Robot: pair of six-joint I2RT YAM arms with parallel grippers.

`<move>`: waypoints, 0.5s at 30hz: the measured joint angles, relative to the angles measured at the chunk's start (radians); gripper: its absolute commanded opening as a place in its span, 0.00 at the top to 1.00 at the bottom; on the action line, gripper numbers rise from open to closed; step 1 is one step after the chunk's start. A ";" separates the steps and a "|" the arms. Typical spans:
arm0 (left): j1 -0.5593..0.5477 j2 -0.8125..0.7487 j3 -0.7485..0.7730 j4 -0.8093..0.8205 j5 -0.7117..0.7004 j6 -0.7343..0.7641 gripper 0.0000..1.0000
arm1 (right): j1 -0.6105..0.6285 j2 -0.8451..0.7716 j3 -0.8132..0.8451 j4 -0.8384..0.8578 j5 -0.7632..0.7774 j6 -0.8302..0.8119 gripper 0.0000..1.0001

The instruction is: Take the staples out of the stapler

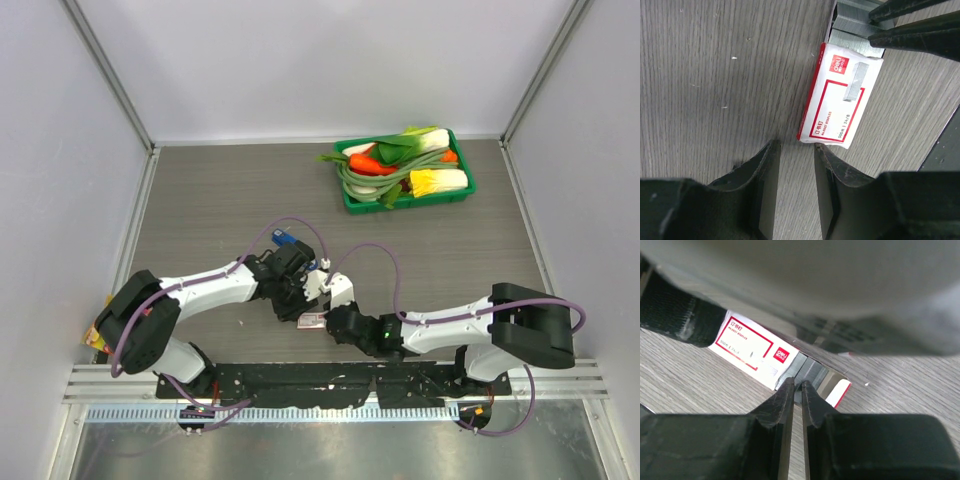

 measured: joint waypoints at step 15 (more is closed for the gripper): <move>0.159 -0.069 0.005 -0.029 0.097 -0.008 0.61 | -0.002 0.072 0.075 -0.037 0.028 0.000 0.81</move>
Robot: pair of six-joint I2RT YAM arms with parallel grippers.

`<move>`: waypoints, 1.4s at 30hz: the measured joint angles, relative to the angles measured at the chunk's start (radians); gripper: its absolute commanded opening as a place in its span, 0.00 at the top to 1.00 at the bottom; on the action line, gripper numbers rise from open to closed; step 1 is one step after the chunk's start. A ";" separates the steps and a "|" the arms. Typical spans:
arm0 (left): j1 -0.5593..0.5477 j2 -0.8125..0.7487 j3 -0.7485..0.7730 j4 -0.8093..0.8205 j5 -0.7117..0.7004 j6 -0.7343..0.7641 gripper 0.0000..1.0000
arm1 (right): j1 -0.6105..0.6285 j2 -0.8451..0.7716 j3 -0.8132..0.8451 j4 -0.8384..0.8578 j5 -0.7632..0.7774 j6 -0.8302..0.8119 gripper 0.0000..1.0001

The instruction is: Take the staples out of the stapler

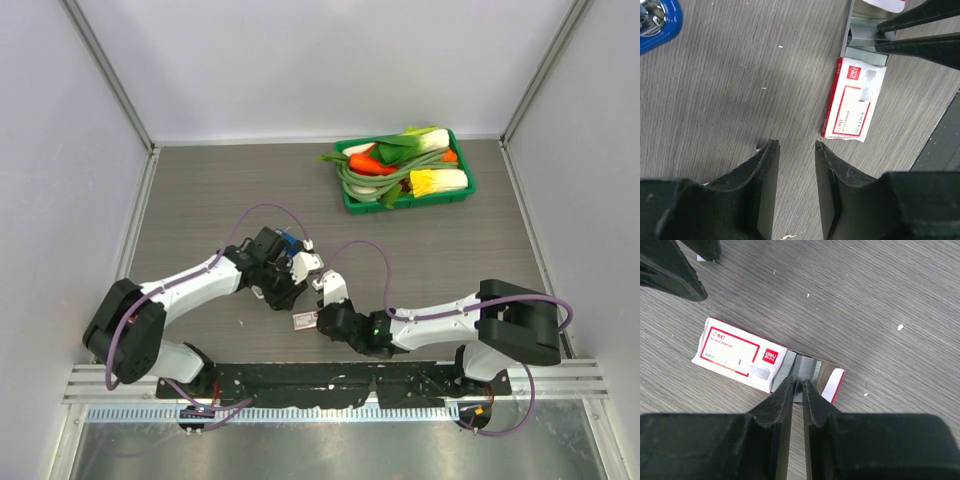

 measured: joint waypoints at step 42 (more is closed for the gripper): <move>-0.001 -0.001 0.037 -0.005 0.021 -0.002 0.61 | 0.002 -0.039 0.011 -0.062 -0.013 -0.012 0.99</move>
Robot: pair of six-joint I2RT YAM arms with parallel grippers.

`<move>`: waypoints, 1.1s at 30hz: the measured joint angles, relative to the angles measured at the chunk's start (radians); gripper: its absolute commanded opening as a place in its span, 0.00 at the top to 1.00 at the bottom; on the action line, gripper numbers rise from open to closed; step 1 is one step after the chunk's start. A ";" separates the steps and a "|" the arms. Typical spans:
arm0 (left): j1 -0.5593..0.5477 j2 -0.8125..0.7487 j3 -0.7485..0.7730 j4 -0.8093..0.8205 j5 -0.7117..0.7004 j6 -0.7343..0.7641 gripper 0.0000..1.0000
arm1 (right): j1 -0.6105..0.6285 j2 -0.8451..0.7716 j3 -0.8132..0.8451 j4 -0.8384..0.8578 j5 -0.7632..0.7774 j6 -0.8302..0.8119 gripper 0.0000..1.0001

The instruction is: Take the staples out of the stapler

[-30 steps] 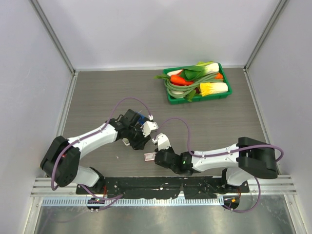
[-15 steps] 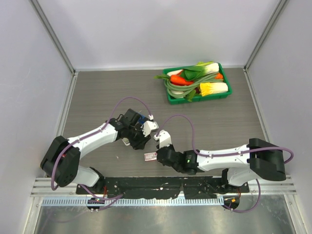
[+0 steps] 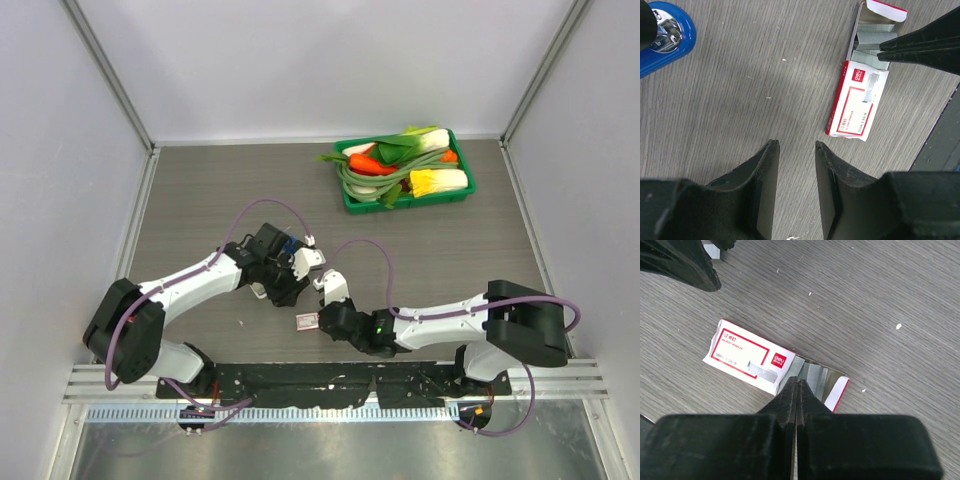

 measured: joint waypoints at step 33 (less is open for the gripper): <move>0.000 0.000 0.000 0.000 -0.002 0.001 0.62 | -0.011 0.054 0.058 0.059 -0.050 -0.004 0.99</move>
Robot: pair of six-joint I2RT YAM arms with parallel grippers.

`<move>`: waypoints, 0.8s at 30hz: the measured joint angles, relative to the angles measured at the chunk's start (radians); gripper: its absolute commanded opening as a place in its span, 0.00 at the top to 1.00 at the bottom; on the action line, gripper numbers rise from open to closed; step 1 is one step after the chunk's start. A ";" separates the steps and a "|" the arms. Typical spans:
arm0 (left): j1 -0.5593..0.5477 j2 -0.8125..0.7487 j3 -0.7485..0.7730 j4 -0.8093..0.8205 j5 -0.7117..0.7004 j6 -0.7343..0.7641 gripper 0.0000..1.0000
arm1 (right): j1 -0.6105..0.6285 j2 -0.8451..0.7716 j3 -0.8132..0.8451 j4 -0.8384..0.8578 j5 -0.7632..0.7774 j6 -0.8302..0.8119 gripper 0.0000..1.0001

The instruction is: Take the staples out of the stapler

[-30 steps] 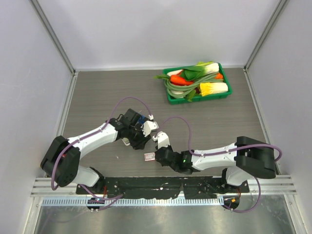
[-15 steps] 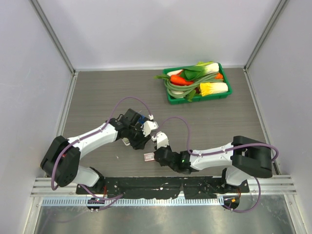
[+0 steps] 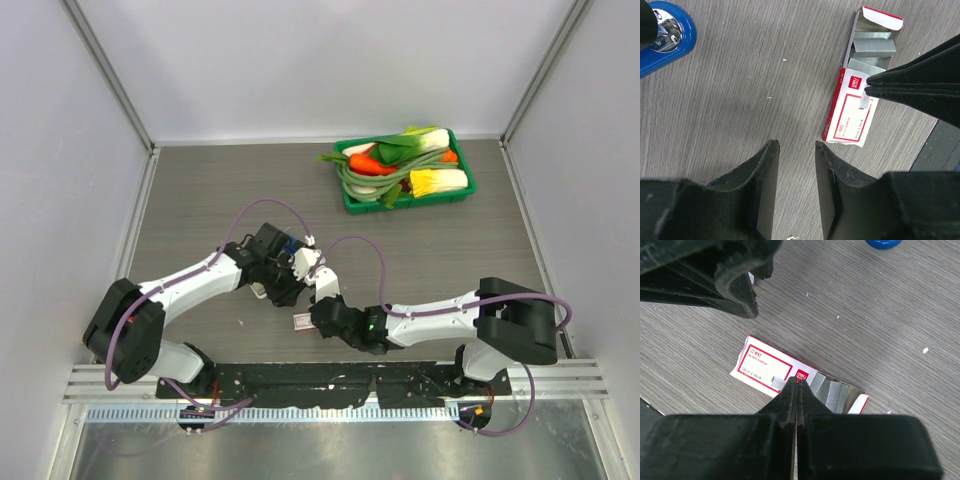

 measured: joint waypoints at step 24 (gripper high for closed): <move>0.001 0.000 0.000 0.003 -0.003 -0.018 0.61 | -0.016 0.038 0.021 -0.041 0.040 0.004 0.99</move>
